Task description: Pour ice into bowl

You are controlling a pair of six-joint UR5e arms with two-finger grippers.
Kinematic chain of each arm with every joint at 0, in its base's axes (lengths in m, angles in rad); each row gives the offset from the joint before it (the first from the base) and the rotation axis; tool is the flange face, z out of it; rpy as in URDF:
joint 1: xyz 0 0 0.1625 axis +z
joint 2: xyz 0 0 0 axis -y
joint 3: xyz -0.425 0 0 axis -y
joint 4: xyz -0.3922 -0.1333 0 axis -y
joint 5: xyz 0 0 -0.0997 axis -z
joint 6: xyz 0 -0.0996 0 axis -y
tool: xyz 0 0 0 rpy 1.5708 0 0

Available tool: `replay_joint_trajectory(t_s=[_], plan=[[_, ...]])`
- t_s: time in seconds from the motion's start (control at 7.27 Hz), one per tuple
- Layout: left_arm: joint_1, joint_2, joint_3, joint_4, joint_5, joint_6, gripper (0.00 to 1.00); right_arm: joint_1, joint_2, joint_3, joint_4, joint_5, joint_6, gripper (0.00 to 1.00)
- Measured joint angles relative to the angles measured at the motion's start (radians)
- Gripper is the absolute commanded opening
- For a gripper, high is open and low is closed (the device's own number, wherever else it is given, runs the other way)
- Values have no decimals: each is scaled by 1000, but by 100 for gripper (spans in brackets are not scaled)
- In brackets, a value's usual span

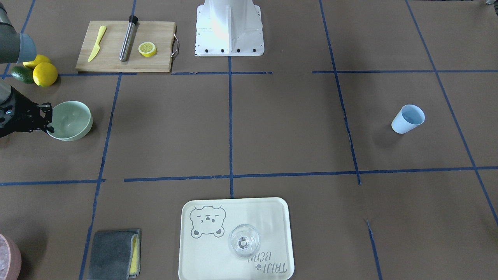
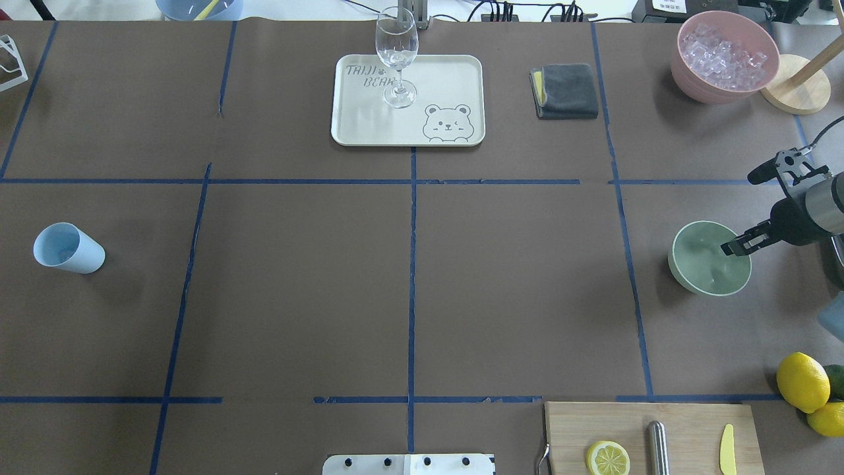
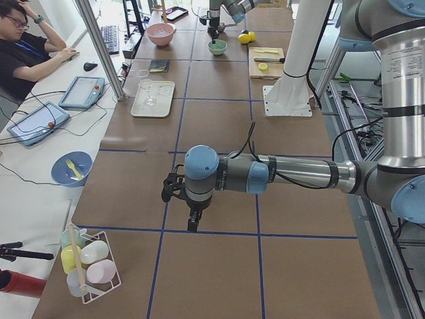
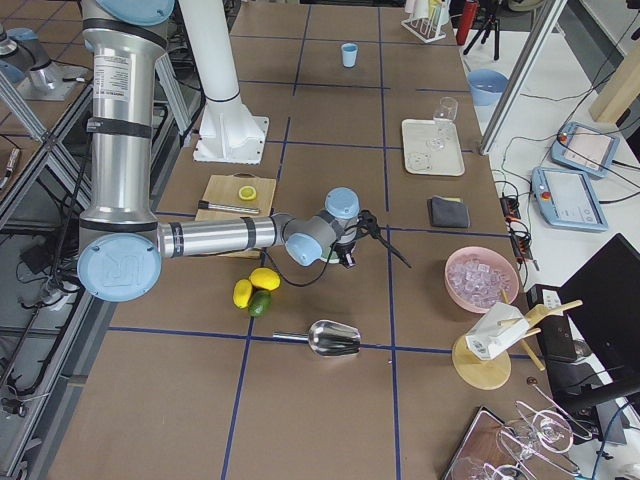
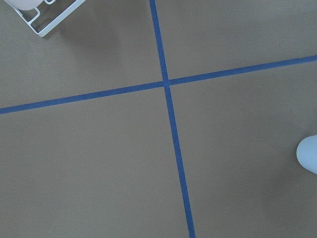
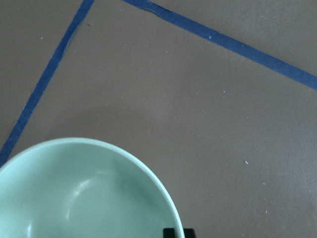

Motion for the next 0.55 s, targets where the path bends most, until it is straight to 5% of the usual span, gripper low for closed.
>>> replay_joint_trajectory(t_s=[0.55], plan=[[0,0,-1,1,0,0,100,-35,130,73,-12,6,224,0]])
